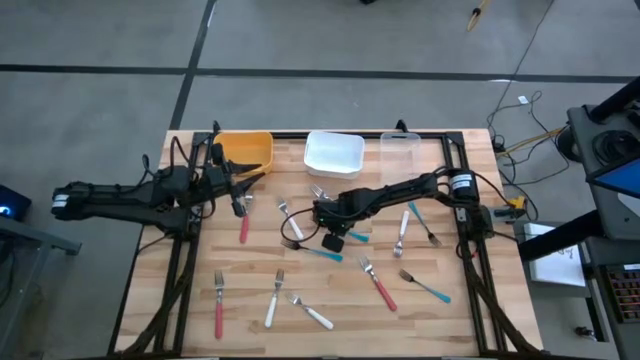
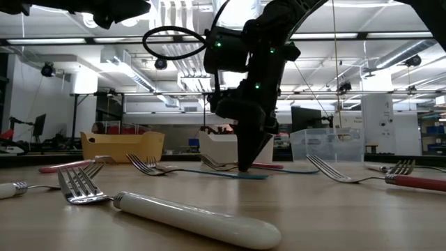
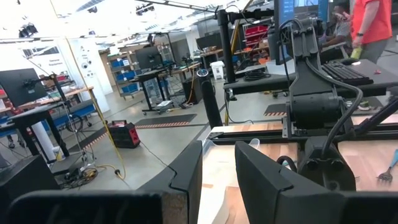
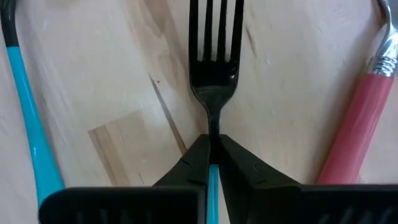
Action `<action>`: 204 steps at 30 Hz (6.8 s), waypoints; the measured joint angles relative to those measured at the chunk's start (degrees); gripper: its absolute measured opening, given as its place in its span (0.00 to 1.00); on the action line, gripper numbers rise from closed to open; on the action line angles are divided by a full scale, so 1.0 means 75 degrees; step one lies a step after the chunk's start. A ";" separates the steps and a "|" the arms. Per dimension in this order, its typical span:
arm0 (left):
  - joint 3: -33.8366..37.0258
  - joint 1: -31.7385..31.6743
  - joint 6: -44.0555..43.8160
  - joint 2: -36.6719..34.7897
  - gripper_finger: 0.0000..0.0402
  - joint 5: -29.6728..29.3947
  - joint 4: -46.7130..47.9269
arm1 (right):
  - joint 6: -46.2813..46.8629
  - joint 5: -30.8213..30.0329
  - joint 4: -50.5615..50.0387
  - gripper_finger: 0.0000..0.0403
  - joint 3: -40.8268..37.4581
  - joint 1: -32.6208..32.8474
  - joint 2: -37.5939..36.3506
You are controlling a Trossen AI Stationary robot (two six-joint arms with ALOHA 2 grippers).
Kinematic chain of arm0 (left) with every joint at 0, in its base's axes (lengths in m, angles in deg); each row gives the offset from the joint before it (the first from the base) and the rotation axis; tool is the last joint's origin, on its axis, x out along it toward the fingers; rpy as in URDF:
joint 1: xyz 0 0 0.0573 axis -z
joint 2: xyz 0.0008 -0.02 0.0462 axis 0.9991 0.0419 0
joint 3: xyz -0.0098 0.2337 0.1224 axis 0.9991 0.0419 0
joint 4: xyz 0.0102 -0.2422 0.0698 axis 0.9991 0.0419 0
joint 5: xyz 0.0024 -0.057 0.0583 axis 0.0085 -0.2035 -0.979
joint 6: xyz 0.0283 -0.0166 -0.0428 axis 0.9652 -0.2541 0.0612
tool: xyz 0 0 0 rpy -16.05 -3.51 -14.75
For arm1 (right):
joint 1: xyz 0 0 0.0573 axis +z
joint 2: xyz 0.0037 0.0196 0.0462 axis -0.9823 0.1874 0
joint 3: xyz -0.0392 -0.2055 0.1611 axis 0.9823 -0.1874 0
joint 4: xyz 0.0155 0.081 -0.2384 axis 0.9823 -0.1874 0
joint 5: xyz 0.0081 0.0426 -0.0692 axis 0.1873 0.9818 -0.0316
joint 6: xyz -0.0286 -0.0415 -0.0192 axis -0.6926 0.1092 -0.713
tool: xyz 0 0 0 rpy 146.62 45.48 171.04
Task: Sort silverware by color (type)
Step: Put the blue fork into the transparent bin, then put the pink fork into the yellow bin
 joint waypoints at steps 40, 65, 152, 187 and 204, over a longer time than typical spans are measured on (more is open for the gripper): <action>0.0000 0.0000 -0.0005 0.0006 0.19 0.0003 0.0012 | 0.1423 0.0407 -0.3779 0.03 -0.0568 -0.5615 -0.3750; 0.0000 0.0000 0.0000 0.0006 0.19 0.0003 0.0015 | 0.0705 -0.0162 -0.1839 0.03 -0.2047 -0.5808 -0.3750; -0.0679 -0.0388 -1.0752 0.5187 0.29 -0.0175 0.7306 | -0.2369 -0.1071 0.4300 0.16 -0.5537 -0.1740 -0.7608; -0.1018 -0.0355 -1.1193 0.5834 0.05 0.0360 0.7615 | -0.2690 -0.1071 0.4141 0.16 -0.5825 -0.1743 -0.7605; -0.2381 0.0334 -0.4609 0.3634 0.04 0.2181 0.2747 | -0.3106 0.1191 0.6659 0.15 -0.6402 -0.1737 -0.7605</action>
